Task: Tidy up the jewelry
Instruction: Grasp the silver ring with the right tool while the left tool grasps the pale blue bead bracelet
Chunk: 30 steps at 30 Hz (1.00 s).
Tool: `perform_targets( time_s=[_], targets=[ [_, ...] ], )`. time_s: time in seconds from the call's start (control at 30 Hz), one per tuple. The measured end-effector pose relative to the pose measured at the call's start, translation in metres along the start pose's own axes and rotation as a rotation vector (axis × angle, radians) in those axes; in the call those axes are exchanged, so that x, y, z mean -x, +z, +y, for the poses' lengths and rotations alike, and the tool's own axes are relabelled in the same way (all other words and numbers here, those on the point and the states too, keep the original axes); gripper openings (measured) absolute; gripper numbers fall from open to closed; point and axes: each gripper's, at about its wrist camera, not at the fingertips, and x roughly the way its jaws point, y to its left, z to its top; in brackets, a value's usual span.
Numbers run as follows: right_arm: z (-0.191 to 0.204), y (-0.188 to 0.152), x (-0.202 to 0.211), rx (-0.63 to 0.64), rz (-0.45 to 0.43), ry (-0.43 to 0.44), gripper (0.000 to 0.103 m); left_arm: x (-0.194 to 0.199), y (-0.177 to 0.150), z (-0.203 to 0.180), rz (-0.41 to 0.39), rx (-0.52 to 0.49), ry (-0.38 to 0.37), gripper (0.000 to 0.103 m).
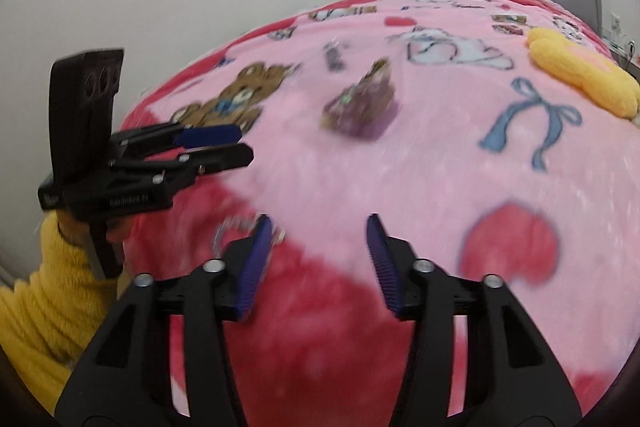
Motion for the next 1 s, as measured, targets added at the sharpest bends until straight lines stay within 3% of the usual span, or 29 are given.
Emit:
perform_targets(
  time_s=[0.23, 0.47, 0.87, 1.0],
  targets=[
    [0.02, -0.033, 0.004, 0.026, 0.03, 0.057, 0.027, 0.005, -0.024, -0.017, 0.01, -0.002, -0.006, 0.045],
    [0.035, -0.045, 0.003, 0.083, 0.038, 0.089, 0.028, -0.001, -0.042, -0.012, 0.023, 0.045, -0.019, 0.045],
    [0.05, -0.047, -0.011, 0.143, 0.055, 0.031, 0.027, 0.003, -0.051, -0.021, 0.011, 0.041, -0.022, 0.045],
    [0.049, -0.046, -0.013, 0.136, 0.059, 0.023, 0.024, 0.002, -0.053, -0.023, 0.01, 0.03, 0.003, 0.034]
  ],
)
